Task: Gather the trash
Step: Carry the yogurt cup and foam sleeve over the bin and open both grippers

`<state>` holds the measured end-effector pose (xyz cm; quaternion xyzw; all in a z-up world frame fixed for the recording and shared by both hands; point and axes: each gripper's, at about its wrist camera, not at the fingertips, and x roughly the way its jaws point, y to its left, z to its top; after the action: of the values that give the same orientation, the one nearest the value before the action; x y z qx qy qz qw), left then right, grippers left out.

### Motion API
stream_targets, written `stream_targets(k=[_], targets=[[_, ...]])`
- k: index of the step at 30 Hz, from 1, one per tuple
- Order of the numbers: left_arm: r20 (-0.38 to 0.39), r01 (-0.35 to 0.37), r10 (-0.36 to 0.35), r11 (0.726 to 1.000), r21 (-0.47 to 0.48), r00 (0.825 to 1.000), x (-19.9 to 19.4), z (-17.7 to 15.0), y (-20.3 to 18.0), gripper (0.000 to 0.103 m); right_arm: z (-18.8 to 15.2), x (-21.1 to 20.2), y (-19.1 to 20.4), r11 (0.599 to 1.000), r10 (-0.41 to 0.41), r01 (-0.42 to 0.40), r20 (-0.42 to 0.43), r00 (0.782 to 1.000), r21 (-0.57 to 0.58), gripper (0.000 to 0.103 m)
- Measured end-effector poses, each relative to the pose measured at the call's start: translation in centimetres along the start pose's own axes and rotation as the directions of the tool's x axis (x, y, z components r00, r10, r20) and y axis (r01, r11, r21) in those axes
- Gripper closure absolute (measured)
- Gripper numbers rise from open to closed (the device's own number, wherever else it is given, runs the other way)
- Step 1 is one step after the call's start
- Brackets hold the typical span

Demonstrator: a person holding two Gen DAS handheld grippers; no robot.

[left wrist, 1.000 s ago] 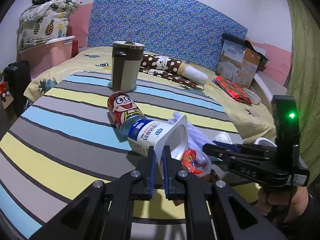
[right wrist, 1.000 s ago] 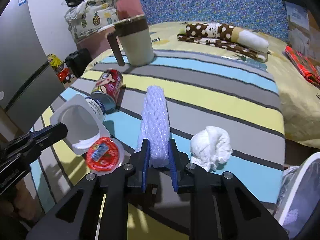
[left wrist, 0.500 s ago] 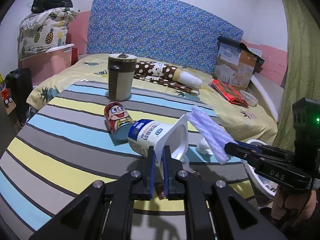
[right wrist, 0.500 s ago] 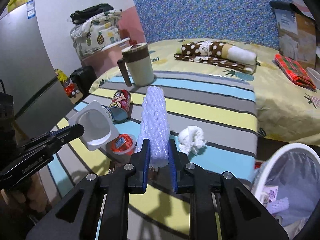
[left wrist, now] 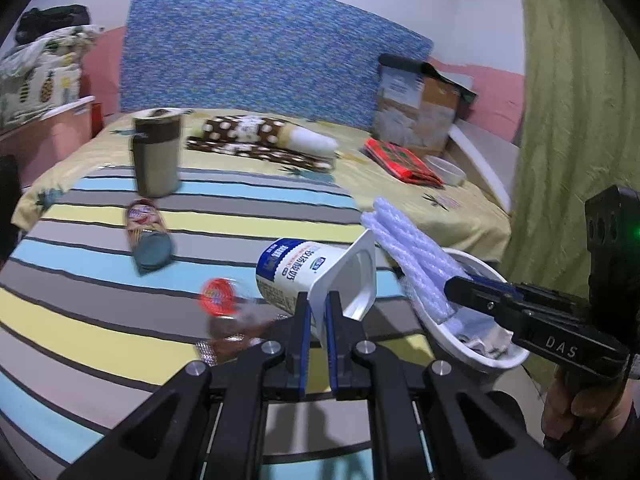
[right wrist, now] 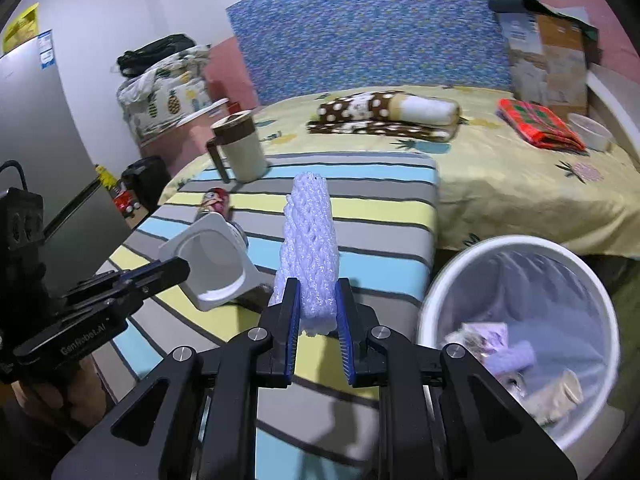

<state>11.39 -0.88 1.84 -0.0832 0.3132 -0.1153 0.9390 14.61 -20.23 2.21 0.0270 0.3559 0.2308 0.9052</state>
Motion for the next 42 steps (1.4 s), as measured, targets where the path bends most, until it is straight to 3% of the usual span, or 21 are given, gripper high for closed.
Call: stream_targets(k=[20,42], targets=[[-0.103,0.203,-0.19,0.969,0.138,0.976,4.1,-0.4,-10.6,0.095,-3.4,-5.0,-7.9,0.963,-0.201,0.196,0.012,0.979,0.185,0.083],[-0.22,0.298,-0.248,0.925,0.235,0.943,8.8,-1.9,-16.5,0.095,-6.0,-4.8,-12.6,0.928,-0.248,0.259,-0.076,0.966,0.268,0.081]])
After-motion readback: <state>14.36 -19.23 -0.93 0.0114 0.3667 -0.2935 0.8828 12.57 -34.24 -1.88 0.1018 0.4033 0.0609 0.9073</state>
